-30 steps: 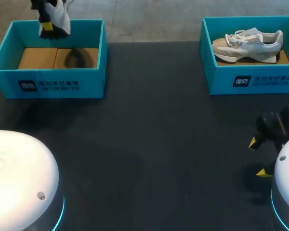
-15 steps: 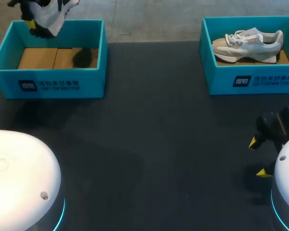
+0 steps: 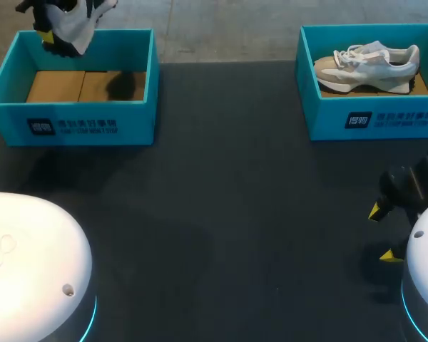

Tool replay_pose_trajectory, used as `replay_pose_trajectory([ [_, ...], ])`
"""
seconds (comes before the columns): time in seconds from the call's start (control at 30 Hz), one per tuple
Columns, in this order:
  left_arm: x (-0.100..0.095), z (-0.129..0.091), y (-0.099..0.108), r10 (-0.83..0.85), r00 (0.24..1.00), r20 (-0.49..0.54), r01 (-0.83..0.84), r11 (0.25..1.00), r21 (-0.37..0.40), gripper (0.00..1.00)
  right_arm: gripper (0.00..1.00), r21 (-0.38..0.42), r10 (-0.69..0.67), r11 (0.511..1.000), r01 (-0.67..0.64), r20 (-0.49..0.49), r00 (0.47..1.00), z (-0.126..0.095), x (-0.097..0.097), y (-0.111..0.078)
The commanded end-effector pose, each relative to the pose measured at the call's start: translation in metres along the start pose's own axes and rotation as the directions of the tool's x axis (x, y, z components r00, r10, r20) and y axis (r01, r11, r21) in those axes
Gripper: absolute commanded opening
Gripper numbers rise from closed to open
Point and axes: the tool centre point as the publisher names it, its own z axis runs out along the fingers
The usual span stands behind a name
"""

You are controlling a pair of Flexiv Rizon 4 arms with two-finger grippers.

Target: Take the shoe out of the shoebox, open the shoe tongue, remove and reinsert the insole, then place the shoe into the shoebox

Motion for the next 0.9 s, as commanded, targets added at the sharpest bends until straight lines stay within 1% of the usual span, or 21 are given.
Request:
replay_pose_trajectory([
  [0.03,-0.007,0.002,0.018,0.144,0.990,-0.002,-0.144,0.989,0.017,0.00,1.00,0.001,0.000,1.000,0.000,0.003,1.000,0.000,0.002,0.000],
  [0.07,-0.011,0.004,0.025,0.187,0.982,-0.011,-0.187,0.982,0.017,0.00,1.00,0.001,0.000,1.000,0.000,0.003,1.000,0.000,0.002,0.000],
  [0.1,-0.014,0.006,0.033,0.271,0.962,-0.016,-0.271,0.963,0.007,0.00,1.00,0.001,0.000,1.000,0.000,0.003,1.000,0.000,0.002,0.000],
  [0.13,-0.016,0.008,0.040,0.339,0.940,-0.034,-0.339,0.940,-0.017,0.00,1.00,0.001,0.000,1.000,0.000,0.003,1.000,0.000,0.002,0.000],
  [0.17,-0.019,0.010,0.049,0.320,0.947,-0.036,-0.322,0.943,-0.086,0.00,1.00,0.001,0.000,1.000,0.000,0.003,1.000,0.000,0.002,0.000],
  [0.2,-0.020,0.013,0.055,0.413,0.909,-0.060,-0.417,0.900,-0.129,0.00,1.00,0.001,0.000,1.000,0.000,0.003,1.000,0.000,0.002,0.000],
  [0.23,-0.020,0.015,0.061,0.442,0.893,-0.081,-0.450,0.875,-0.180,0.00,1.00,0.001,0.000,1.000,0.000,0.003,1.000,0.000,0.002,0.000],
  [0.27,-0.020,0.017,0.068,0.456,0.886,-0.082,-0.463,0.861,-0.209,0.00,1.00,0.001,0.000,1.000,0.000,0.003,1.000,0.000,0.002,0.000],
  [0.3,-0.019,0.019,0.076,0.544,0.833,-0.099,-0.552,0.811,-0.193,0.00,1.00,0.001,0.000,1.000,0.000,0.003,1.000,0.000,0.002,0.000],
  [0.37,-0.020,0.023,0.090,0.561,0.820,-0.111,-0.570,0.786,-0.238,0.00,1.00,0.001,0.000,1.000,0.000,0.003,1.000,0.000,0.002,0.000],
  [0.4,-0.019,0.025,0.097,0.619,0.778,-0.108,-0.626,0.747,-0.227,0.00,1.00,0.001,0.000,1.000,0.000,0.003,1.000,0.000,0.002,0.000],
  [0.47,-0.018,0.029,0.109,0.643,0.758,-0.108,-0.647,0.722,-0.245,0.00,1.00,0.001,0.000,1.000,0.000,0.003,1.000,0.000,0.002,0.000],
  [0.5,-0.016,0.031,0.113,0.686,0.722,-0.093,-0.684,0.686,-0.248,0.00,1.00,0.001,0.000,1.000,0.000,0.003,1.000,0.000,0.002,0.000],
  [0.53,-0.015,0.032,0.118,0.707,0.703,-0.084,-0.701,0.667,-0.251,0.00,1.00,0.001,0.000,1.000,0.000,0.003,1.000,0.000,0.002,0.000],
  [0.57,-0.014,0.033,0.121,0.728,0.681,-0.082,-0.717,0.641,-0.272,0.00,1.00,0.001,0.000,1.000,0.000,0.003,1.000,0.000,0.002,0.000],
  [0.63,-0.006,0.034,0.128,0.798,0.602,-0.027,-0.764,0.567,-0.308,0.00,1.00,0.001,0.000,1.000,0.000,0.003,1.000,0.000,0.002,0.000],
  [0.73,0.001,0.034,0.141,0.861,0.508,0.031,-0.809,0.489,-0.326,0.00,1.00,0.001,0.000,1.000,0.000,0.003,1.000,0.000,0.002,0.000],
  [0.77,0.001,0.035,0.145,0.865,0.500,0.044,-0.809,0.485,-0.331,0.00,1.00,0.001,0.000,1.000,0.000,0.003,1.000,0.000,0.002,0.000],
  [0.9,0.001,0.035,0.145,0.865,0.500,0.044,-0.809,0.485,-0.331,0.00,1.00,0.001,0.000,1.000,0.000,0.003,1.000,0.000,0.002,0.000],
])
